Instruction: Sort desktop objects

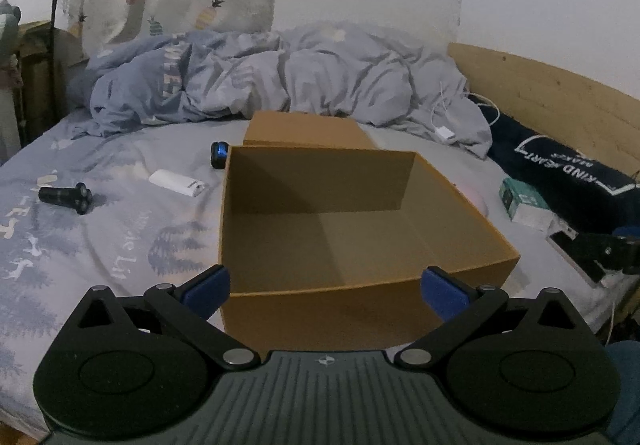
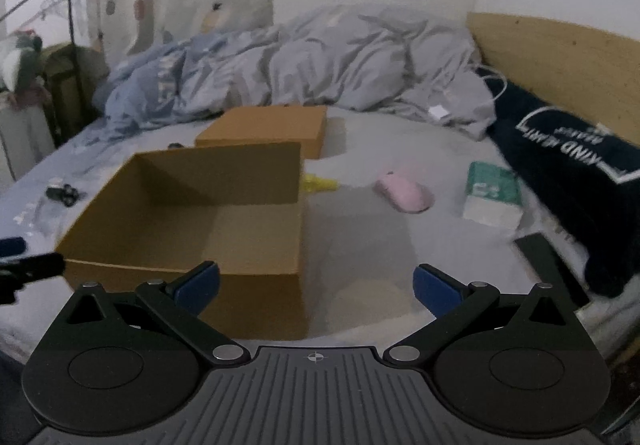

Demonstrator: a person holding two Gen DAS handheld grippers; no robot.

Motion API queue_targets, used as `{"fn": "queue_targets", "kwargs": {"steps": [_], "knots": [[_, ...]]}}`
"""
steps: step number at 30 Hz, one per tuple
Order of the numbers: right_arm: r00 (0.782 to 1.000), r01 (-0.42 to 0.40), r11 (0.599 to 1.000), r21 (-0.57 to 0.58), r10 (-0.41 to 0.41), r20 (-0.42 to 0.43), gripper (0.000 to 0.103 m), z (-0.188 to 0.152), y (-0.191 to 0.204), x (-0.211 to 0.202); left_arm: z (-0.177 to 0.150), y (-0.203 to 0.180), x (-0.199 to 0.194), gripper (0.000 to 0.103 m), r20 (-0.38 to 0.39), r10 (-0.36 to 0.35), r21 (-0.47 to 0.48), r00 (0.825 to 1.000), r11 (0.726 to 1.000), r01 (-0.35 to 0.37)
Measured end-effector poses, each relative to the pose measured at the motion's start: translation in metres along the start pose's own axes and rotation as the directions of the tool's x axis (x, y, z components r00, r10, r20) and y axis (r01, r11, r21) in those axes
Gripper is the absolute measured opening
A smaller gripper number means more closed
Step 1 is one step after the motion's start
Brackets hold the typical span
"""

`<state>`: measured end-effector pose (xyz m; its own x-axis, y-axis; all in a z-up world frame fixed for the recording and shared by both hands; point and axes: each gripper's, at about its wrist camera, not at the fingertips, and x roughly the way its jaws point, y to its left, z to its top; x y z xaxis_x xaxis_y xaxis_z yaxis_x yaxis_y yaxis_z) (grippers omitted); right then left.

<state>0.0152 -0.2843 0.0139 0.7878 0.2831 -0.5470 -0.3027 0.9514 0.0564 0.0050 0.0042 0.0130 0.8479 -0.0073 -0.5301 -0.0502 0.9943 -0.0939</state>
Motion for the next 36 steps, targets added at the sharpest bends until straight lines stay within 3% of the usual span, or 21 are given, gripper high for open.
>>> {"fn": "queue_targets", "kwargs": {"steps": [9,14,22,36], "knots": [[0.999,0.013,0.999,-0.038,-0.012,0.044,0.103,0.019,-0.003,0.002,0.018,-0.005,-0.006,0.103,0.049,-0.009,-0.009,0.999,1.000,0.009],[0.995,-0.065,0.995,0.073,0.059,0.080,0.103,0.046,-0.011,-0.003,0.030,-0.001,-0.010,0.103,0.075,-0.001,-0.029,0.997,1.000,0.003],[0.991,-0.089,0.986,0.139,0.073,0.113,0.103,0.078,-0.036,0.010,0.047,-0.003,-0.003,0.103,0.100,0.006,-0.050,0.995,0.999,-0.001],[0.996,-0.033,0.992,0.123,0.022,0.088,0.103,0.099,-0.069,0.062,0.071,-0.013,0.031,0.103,0.085,0.017,-0.082,0.996,0.997,-0.010]]}}
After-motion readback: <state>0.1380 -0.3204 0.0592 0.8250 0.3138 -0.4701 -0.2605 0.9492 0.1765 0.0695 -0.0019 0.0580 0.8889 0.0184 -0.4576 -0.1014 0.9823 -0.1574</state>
